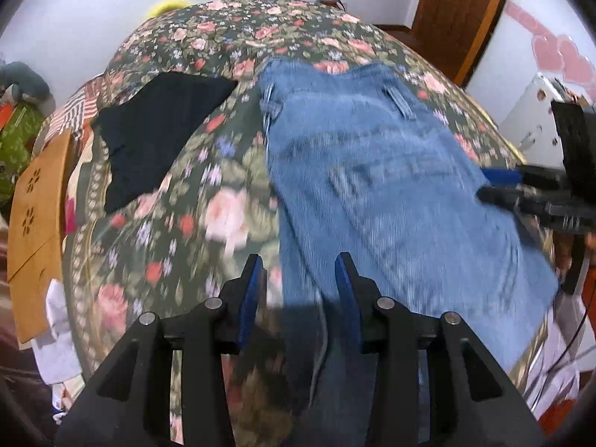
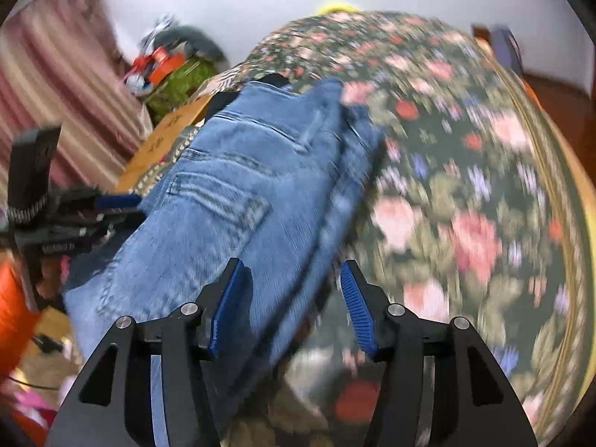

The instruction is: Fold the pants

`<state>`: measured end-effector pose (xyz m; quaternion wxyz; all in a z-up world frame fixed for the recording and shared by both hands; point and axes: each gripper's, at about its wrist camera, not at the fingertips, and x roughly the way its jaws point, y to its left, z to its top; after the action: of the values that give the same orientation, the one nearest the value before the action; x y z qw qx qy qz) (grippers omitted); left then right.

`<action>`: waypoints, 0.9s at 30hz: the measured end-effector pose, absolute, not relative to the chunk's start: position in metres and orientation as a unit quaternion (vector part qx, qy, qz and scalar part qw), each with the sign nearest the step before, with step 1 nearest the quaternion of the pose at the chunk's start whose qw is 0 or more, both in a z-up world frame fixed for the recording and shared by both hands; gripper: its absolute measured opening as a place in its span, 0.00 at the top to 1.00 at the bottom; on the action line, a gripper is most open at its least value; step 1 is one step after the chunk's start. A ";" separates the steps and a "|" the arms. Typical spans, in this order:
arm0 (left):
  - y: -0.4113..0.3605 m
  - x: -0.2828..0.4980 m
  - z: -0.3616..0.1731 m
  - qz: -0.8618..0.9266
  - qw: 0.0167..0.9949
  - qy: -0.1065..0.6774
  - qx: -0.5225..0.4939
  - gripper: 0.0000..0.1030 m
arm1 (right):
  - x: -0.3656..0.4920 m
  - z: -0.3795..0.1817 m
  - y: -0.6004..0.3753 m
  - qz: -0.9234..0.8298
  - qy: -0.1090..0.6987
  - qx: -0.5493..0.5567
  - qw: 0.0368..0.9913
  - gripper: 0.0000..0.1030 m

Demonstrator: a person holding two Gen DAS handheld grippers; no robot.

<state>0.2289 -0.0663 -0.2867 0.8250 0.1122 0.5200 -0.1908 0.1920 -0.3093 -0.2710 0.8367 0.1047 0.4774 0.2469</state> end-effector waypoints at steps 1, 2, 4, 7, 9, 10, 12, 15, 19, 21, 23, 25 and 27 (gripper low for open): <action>-0.062 0.223 -0.286 -0.190 0.826 0.518 0.115 0.59 | 0.188 -0.270 -0.315 0.243 0.477 0.111 0.838 0.52; -0.059 0.218 -0.284 -0.187 0.827 0.516 0.118 0.58 | 0.182 -0.268 -0.318 0.238 0.477 0.110 0.839 0.51; -0.054 0.216 -0.275 -0.179 0.833 0.511 0.117 0.59 | 0.178 -0.263 -0.324 0.223 0.484 0.100 0.840 0.51; -0.049 0.227 -0.259 -0.172 0.846 0.495 0.095 0.55 | 0.179 -0.247 -0.334 0.204 0.473 0.107 0.850 0.51; -0.050 0.240 -0.252 -0.169 0.854 0.486 0.079 0.38 | 0.182 -0.235 -0.336 0.201 0.463 0.114 0.856 0.48; -0.052 0.247 -0.250 -0.169 0.856 0.482 0.074 0.36 | 0.185 -0.232 -0.335 0.200 0.460 0.115 0.858 0.43; -0.061 0.263 -0.250 -0.182 0.852 0.486 0.068 0.35 | 0.190 -0.228 -0.329 0.197 0.450 0.113 0.864 0.34; -0.073 0.282 -0.264 -0.202 0.833 0.512 0.066 0.35 | 0.198 -0.241 -0.321 0.201 0.460 0.123 0.856 0.29; -0.087 0.299 -0.292 -0.222 0.797 0.559 0.056 0.35 | 0.213 -0.273 -0.317 0.206 0.505 0.167 0.821 0.29; -0.092 0.305 -0.302 -0.232 0.788 0.568 0.049 0.30 | 0.219 -0.287 -0.315 0.221 0.518 0.194 0.803 0.29; -0.095 0.312 -0.305 -0.231 0.783 0.575 0.054 0.22 | 0.225 -0.290 -0.316 0.236 0.516 0.200 0.799 0.26; -0.096 0.320 -0.311 -0.244 0.768 0.591 0.040 0.22 | 0.230 -0.289 -0.315 0.248 0.519 0.195 0.794 0.26; -0.096 0.331 -0.318 -0.254 0.752 0.609 0.014 0.19 | 0.237 -0.291 -0.315 0.262 0.526 0.199 0.784 0.25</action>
<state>0.3309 -0.0956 -0.3177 0.7517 0.0137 0.6086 -0.2536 0.2368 -0.3145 -0.2913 0.7844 0.1993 0.5257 0.2622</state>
